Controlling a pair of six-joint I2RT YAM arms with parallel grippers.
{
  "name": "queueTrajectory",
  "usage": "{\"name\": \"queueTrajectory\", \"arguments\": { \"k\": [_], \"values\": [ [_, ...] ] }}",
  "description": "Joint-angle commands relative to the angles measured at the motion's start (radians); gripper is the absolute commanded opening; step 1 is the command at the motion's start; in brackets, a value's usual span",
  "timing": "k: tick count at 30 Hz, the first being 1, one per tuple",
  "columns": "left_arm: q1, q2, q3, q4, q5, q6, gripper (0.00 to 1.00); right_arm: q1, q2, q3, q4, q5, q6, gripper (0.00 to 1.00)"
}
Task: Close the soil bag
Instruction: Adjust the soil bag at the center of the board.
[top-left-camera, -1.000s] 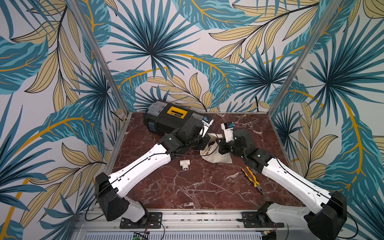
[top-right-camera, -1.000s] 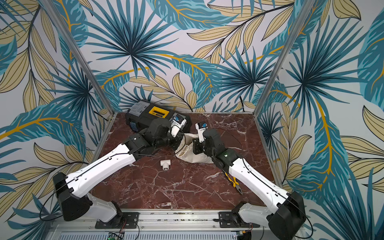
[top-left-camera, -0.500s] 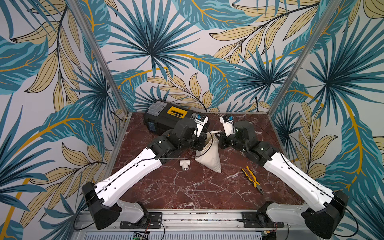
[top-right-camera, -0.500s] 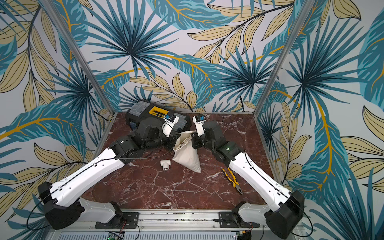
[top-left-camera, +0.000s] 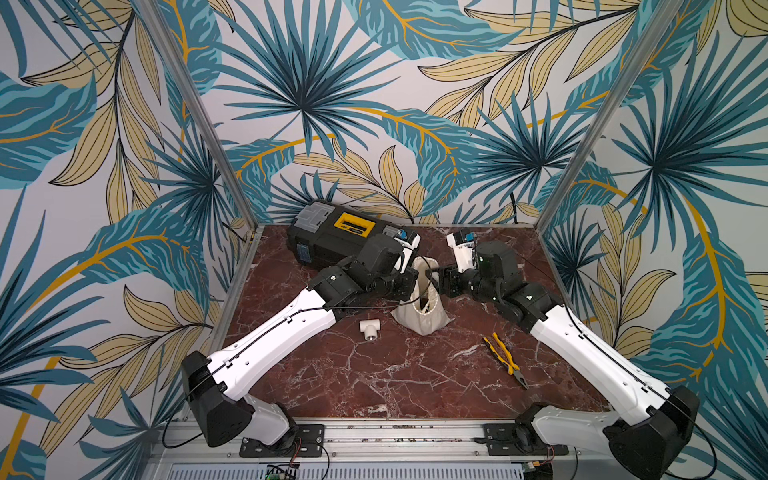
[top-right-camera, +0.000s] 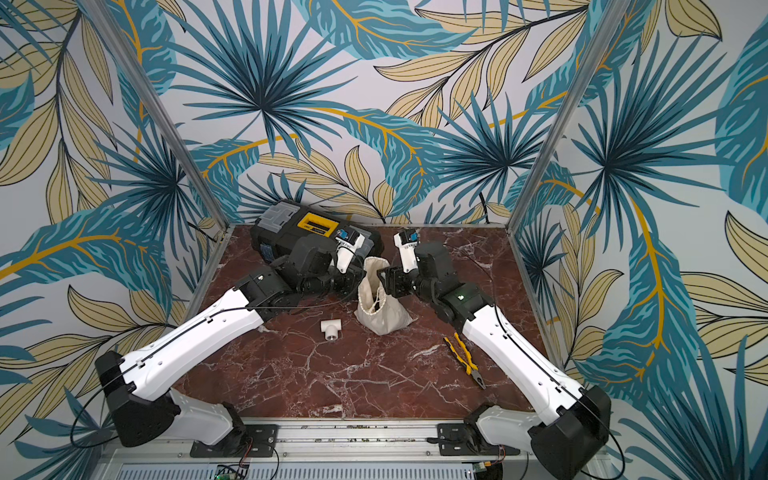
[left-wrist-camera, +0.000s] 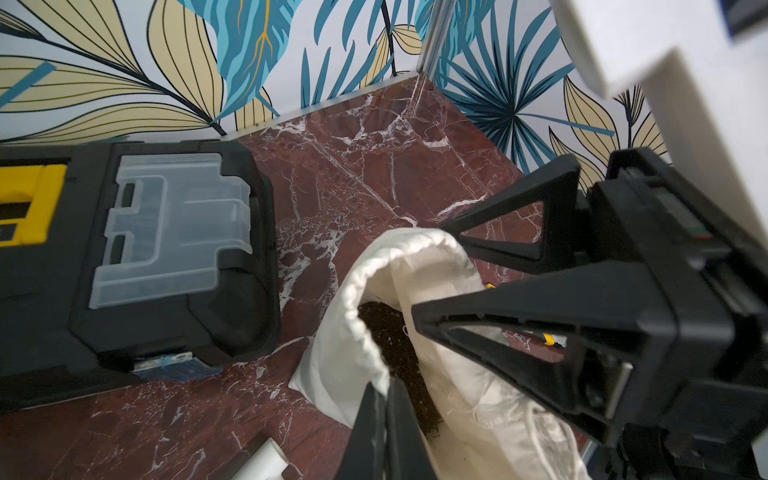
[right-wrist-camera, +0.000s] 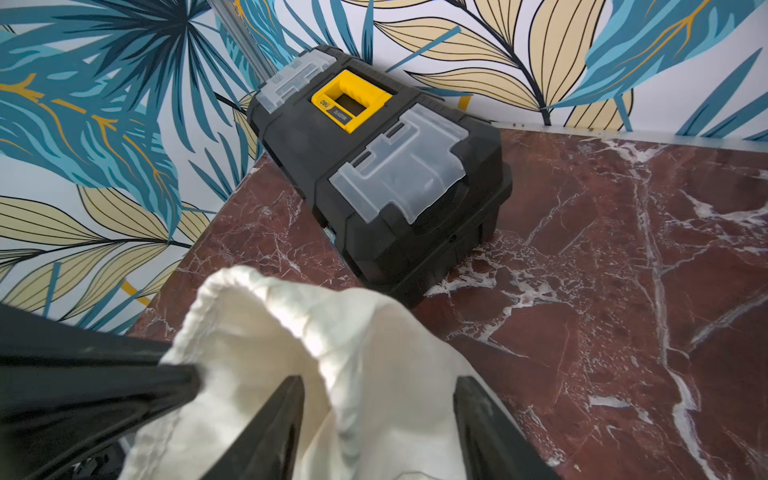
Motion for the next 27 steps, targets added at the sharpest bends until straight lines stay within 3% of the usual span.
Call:
{"name": "queueTrajectory", "arguments": {
  "k": [1, 13, 18, 21, 24, 25, 27],
  "values": [
    [0.004, 0.016, 0.043, 0.03, 0.013, -0.014, 0.0, 0.007, -0.063, -0.024, -0.045, -0.031, 0.051, 0.64],
    [0.004, 0.026, 0.05, 0.044, 0.015, -0.015, 0.0, 0.035, -0.073, -0.006, -0.133, -0.039, 0.092, 0.7],
    [0.004, 0.022, 0.049, 0.039, 0.007, -0.008, 0.0, 0.044, -0.053, -0.031, -0.116, -0.04, 0.096, 0.65],
    [0.005, 0.02, 0.06, 0.018, -0.009, 0.0, 0.0, 0.044, -0.068, -0.013, -0.123, -0.003, 0.092, 0.41],
    [0.004, 0.011, 0.074, -0.015, -0.051, 0.01, 0.0, 0.044, -0.105, 0.0, -0.141, 0.029, 0.09, 0.05],
    [0.005, 0.005, 0.074, -0.025, -0.065, 0.011, 0.0, 0.044, -0.109, 0.012, -0.155, 0.037, 0.087, 0.01],
    [0.004, -0.01, 0.075, -0.045, -0.088, 0.018, 0.0, 0.044, -0.109, 0.039, -0.18, 0.06, 0.074, 0.0]
  ]
}}
